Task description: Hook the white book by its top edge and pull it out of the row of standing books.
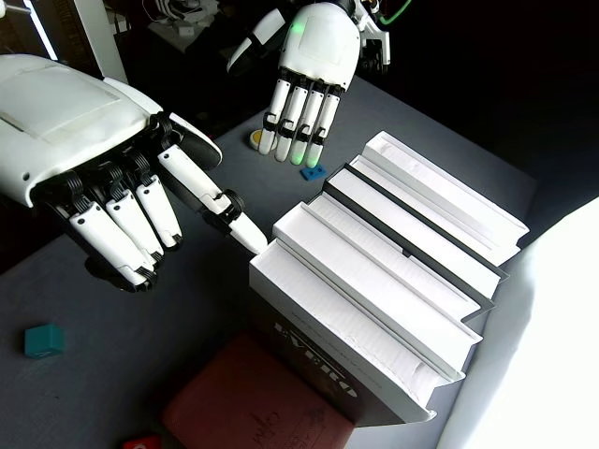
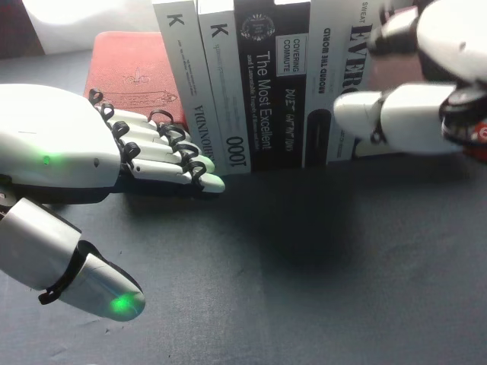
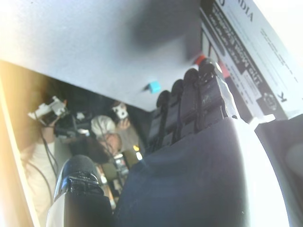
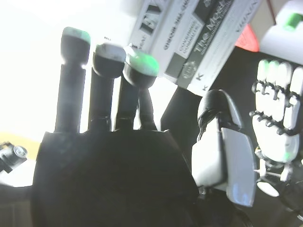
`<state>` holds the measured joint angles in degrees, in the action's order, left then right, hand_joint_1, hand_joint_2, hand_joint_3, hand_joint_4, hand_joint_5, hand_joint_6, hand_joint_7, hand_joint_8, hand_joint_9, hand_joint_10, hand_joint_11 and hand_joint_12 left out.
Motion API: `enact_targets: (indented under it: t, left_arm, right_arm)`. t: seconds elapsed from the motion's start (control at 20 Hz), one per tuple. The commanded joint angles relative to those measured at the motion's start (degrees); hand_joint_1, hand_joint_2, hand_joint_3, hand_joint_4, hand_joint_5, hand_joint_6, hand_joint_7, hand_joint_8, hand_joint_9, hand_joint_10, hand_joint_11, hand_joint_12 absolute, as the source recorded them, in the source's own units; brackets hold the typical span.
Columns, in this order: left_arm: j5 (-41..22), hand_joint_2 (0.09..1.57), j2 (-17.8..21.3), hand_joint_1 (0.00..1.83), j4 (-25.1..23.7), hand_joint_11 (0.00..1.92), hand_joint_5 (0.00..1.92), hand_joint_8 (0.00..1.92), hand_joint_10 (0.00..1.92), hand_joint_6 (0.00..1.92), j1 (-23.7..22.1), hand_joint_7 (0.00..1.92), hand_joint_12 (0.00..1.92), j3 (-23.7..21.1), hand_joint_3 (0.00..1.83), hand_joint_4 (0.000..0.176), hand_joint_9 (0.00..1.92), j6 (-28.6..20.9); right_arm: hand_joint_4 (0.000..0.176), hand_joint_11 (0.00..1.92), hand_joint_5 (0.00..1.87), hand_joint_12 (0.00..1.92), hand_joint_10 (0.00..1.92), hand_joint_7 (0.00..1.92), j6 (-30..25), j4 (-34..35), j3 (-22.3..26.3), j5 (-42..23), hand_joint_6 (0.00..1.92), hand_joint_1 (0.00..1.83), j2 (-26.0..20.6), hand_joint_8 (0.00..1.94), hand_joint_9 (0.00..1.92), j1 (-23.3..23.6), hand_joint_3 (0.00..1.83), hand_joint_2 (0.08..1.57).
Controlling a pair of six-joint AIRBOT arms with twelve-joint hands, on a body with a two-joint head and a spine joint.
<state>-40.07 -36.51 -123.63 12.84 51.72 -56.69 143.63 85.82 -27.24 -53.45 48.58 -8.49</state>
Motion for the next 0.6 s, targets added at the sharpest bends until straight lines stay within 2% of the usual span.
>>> enact_targets:
  t: [0.0, 0.3, 0.45, 0.55]
  left_arm:
    - [1.7, 1.04, 0.2, 0.00, 2.9, 0.00, 0.00, 0.00, 0.00, 0.00, -0.9, 0.00, 0.00, 0.1, 0.00, 0.000, 0.00, -0.1]
    - [1.7, 1.05, 0.2, 0.00, 2.8, 0.00, 0.00, 0.00, 0.00, 0.00, -0.9, 0.00, 0.00, 0.1, 0.00, 0.000, 0.00, -0.1]
    - [1.7, 1.05, 0.2, 0.00, 2.8, 0.00, 0.00, 0.00, 0.00, 0.00, -0.8, 0.00, 0.00, 0.0, 0.00, 0.000, 0.00, -0.1]
    - [1.7, 1.05, 0.2, 0.00, 2.8, 0.00, 0.00, 0.00, 0.00, 0.00, -0.8, 0.00, 0.00, 0.0, 0.00, 0.000, 0.00, -0.1]
  right_arm:
    - [0.000, 0.79, 0.46, 1.92, 1.92, 1.14, 0.3, -5.6, 0.3, -1.6, 0.01, 0.05, -0.5, 1.94, 1.10, 1.3, 0.00, 1.16]
    - [0.000, 0.79, 0.46, 1.92, 1.92, 1.14, 0.2, -5.4, 0.4, -2.2, 0.00, 0.05, -0.6, 1.94, 1.09, 1.6, 0.00, 1.16]
    - [0.000, 0.77, 0.47, 1.92, 1.92, 1.13, -2.8, -9.4, -0.7, 0.2, 0.00, 0.04, -0.5, 1.94, 1.08, 1.6, 0.00, 1.16]
    - [0.000, 0.83, 0.49, 1.92, 1.92, 1.15, -5.2, -13.0, -2.1, 2.5, 0.01, 0.05, -0.2, 1.94, 1.11, 2.1, 0.00, 1.15]
